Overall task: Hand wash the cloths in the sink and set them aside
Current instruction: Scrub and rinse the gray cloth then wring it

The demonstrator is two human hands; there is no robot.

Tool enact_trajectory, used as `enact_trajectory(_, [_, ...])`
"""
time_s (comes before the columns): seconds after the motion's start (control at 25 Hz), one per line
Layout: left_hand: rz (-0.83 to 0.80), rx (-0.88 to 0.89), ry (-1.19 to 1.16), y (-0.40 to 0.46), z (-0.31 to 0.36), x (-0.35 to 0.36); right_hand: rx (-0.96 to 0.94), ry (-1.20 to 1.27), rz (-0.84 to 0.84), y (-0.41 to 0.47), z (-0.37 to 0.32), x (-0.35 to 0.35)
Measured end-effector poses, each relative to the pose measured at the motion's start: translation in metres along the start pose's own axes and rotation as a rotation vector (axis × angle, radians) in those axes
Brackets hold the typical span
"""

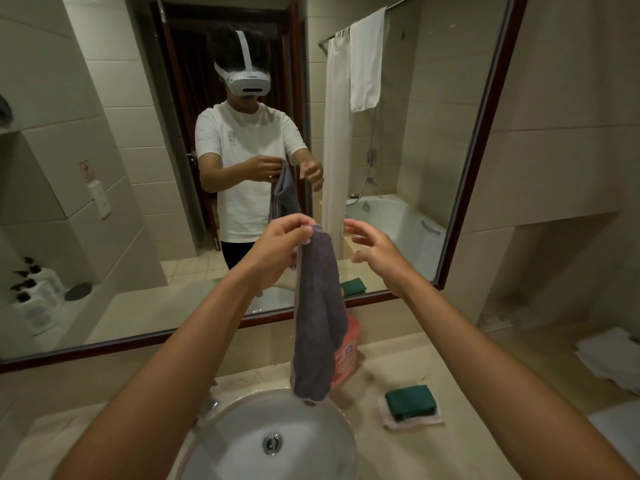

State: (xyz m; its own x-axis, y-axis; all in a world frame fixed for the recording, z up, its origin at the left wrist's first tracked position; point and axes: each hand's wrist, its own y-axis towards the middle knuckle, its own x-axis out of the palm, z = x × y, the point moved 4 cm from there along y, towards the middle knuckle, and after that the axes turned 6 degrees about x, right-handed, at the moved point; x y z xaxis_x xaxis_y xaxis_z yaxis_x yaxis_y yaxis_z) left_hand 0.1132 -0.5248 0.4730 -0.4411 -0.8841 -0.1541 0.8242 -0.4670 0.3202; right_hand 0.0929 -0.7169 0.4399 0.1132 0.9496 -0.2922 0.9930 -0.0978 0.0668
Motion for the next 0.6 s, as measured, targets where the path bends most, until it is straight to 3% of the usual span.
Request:
enact_trajectory(0.12, [-0.028,-0.038,-0.092,0.002,0.007,-0.003,-0.048,0.010,-0.252,-0.001,0.014,0.016])
enact_trajectory(0.32, [-0.100,-0.008,-0.268,-0.002,0.006,-0.014,0.020,0.186,-0.325,0.003,0.022,0.034])
enact_trajectory(0.48, [0.110,0.006,0.072,0.004,-0.005,-0.043,-0.020,0.305,-0.215,0.006,0.018,0.021])
enact_trajectory(0.6, [0.180,0.073,0.277,0.006,-0.010,-0.056,0.008,0.281,-0.203,0.007,0.004,0.017])
